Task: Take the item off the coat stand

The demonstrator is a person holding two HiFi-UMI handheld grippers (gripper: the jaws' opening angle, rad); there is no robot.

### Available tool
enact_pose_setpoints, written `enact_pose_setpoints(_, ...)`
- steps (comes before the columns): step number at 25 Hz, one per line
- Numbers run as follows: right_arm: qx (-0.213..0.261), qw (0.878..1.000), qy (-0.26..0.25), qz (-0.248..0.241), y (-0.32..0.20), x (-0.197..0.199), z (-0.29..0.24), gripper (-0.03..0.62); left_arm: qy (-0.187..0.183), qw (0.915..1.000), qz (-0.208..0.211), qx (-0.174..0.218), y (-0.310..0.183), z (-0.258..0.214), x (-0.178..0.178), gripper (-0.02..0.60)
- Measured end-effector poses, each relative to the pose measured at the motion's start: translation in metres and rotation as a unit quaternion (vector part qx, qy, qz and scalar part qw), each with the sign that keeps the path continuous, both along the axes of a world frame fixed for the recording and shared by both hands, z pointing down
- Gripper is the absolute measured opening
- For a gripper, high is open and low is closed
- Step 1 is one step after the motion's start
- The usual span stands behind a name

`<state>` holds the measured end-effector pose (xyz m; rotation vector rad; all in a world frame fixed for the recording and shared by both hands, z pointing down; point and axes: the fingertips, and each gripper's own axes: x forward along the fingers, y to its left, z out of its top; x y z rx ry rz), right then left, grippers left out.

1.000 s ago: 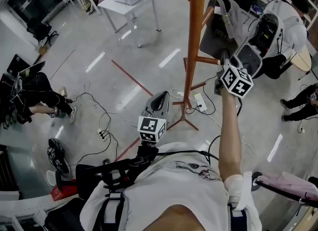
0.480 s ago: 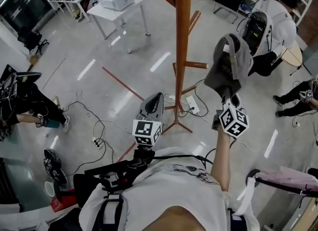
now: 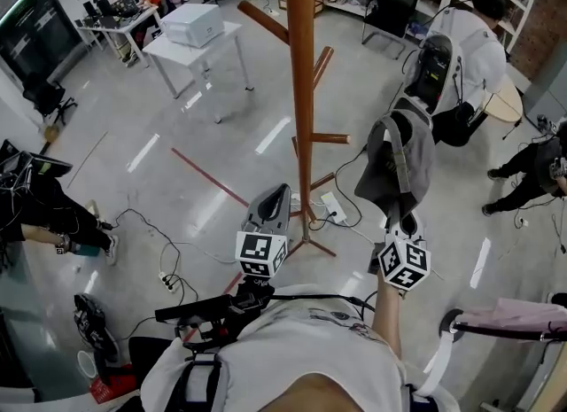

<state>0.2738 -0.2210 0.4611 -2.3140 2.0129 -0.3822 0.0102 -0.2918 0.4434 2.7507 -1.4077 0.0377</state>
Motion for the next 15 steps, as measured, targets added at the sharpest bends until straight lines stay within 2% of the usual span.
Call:
enact_pose_setpoints(6, 0.002, 1.000, 0.002, 0.000, 0.0074, 0.0018, -0.0005, 0.029, 0.001, 1.0000, 0.008, -0.006, 0.0039, 0.0011, 0.0068, 0.003)
enact_pose_setpoints(15, 0.013, 1.000, 0.008, -0.014, 0.0028, -0.0052, -0.0046, 0.029, 0.001, 1.0000, -0.003, -0.001, 0.0037, -0.0007, 0.0008, 0.003)
